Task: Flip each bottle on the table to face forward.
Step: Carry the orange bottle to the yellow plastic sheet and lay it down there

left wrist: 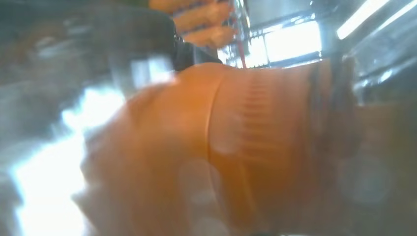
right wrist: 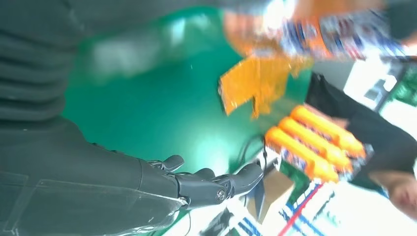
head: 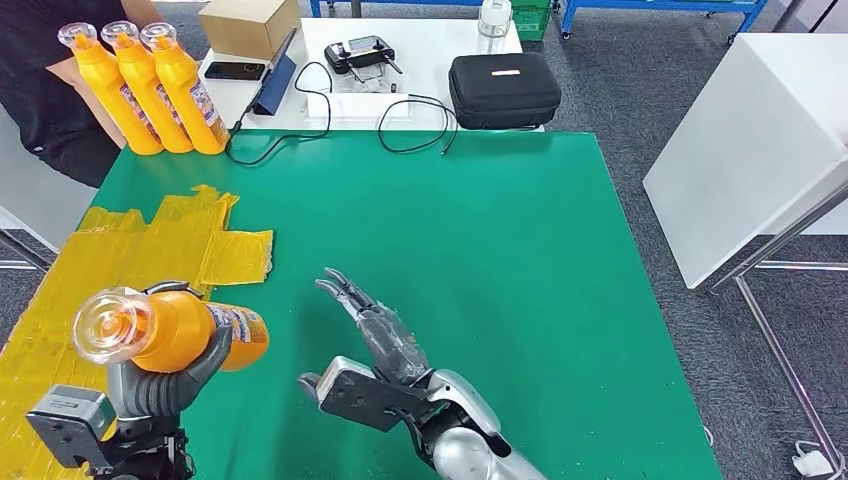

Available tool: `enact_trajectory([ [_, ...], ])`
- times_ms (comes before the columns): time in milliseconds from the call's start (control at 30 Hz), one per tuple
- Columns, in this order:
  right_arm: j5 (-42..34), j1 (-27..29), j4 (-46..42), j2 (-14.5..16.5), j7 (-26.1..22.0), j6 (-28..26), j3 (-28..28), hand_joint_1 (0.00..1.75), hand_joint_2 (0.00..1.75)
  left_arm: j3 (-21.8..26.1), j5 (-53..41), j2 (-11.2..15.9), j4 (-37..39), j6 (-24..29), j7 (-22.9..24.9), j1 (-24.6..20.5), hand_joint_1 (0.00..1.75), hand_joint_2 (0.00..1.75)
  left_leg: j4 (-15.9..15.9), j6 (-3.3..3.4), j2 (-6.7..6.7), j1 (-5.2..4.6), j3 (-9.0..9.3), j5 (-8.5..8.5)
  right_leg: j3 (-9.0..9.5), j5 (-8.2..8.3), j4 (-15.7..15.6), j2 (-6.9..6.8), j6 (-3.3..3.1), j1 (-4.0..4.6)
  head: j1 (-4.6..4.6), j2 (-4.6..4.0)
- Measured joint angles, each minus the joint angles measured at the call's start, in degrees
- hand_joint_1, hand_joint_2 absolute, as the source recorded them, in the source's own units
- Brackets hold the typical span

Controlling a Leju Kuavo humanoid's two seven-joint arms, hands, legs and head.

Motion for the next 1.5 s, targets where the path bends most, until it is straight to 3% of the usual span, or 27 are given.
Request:
enact_trajectory([
  [67,0.1,1.7,-2.6,-0.7,-1.0,0.0,-1.6,0.00,0.00,1.3,-8.4,0.3,0.3,4.4,0.4,-0.2,1.75,1.75,0.0,0.00,0.00,0.00,0.00,0.00,0.00,0.00,0.0,0.00,0.00,0.00,-0.01,0.00],
  [167,-1.0,4.3,-6.3,-2.0,-3.5,-0.4,-4.0,0.00,0.00,3.0,-28.1,1.3,2.0,12.7,3.4,-0.8,1.75,1.75,0.0,0.00,0.00,0.00,0.00,0.00,0.00,0.00,0.0,-0.02,0.00,0.00,0.00,0.00],
  [367,-3.9,7.7,-13.3,-3.7,-5.5,-0.1,-7.4,0.00,0.00,3.9,-64.6,5.6,11.2,24.4,15.7,-1.7,1.75,1.75,0.0,0.00,0.02,0.00,0.00,0.00,-0.02,0.00,0.0,-0.01,0.00,0.00,0.00,0.00],
  [467,-4.2,8.5,-15.1,-4.2,-5.6,0.1,-8.2,0.00,0.00,4.1,-72.5,7.7,16.2,24.9,20.1,-2.1,1.75,1.75,0.0,-0.01,0.02,0.00,0.00,0.00,-0.03,0.00,0.0,-0.01,0.00,0.00,-0.01,0.00],
  [667,-4.9,9.0,-16.4,-4.8,-5.7,1.0,-8.8,0.00,0.00,4.0,-77.1,10.9,25.3,22.4,24.1,-3.7,1.75,1.75,0.0,0.00,0.02,0.00,0.00,0.00,-0.02,0.00,0.0,-0.01,-0.01,0.00,-0.01,0.00],
  [833,-5.5,9.0,-16.5,-4.8,-5.7,1.7,-9.1,0.00,0.00,3.2,-78.0,12.7,31.4,22.1,24.7,-4.9,0.72,1.75,0.0,0.00,0.02,0.00,0.00,0.00,-0.01,0.00,0.0,-0.01,0.00,0.00,0.01,0.00],
  [933,-5.6,9.1,-16.5,-4.9,-5.7,1.9,-9.1,0.00,0.00,2.8,-78.2,13.4,33.3,22.2,25.0,-5.6,0.01,0.44,0.0,0.00,0.00,0.00,0.00,0.00,0.02,-0.01,0.0,-0.04,-0.01,-0.01,0.01,0.00],
  [967,-5.6,9.1,-16.5,-4.9,-5.7,1.9,-9.2,0.00,0.00,2.7,-78.3,13.6,33.7,22.2,25.4,-5.8,0.00,0.00,0.0,0.00,-0.01,0.00,0.00,0.00,0.03,-0.01,0.0,-0.05,-0.01,-0.01,0.00,0.00],
  [1267,-6.0,9.3,-16.5,-5.1,-5.7,2.2,-9.4,0.00,0.00,-0.2,-78.5,16.3,36.1,22.9,33.6,-7.1,0.00,0.00,0.0,-0.11,-0.03,0.01,0.05,0.08,0.06,0.00,0.0,-0.08,-0.02,0.00,-0.01,0.00],
  [1433,-6.2,9.5,-16.5,-5.3,-5.7,2.3,-9.4,0.00,0.00,-8.1,-78.6,21.4,36.6,26.8,49.2,-7.2,0.00,0.00,0.0,-0.12,-0.02,0.02,0.04,0.10,0.03,0.00,0.0,-0.08,-0.02,0.00,-0.01,0.00],
  [1500,-6.1,9.9,-16.5,-5.3,-5.7,2.0,-9.5,0.00,0.00,-9.7,-78.4,22.0,34.9,30.5,48.9,-6.7,0.00,0.00,0.0,-0.11,-0.03,0.01,0.02,0.11,0.03,0.00,0.0,-0.09,-0.02,0.00,-0.01,0.00],
])
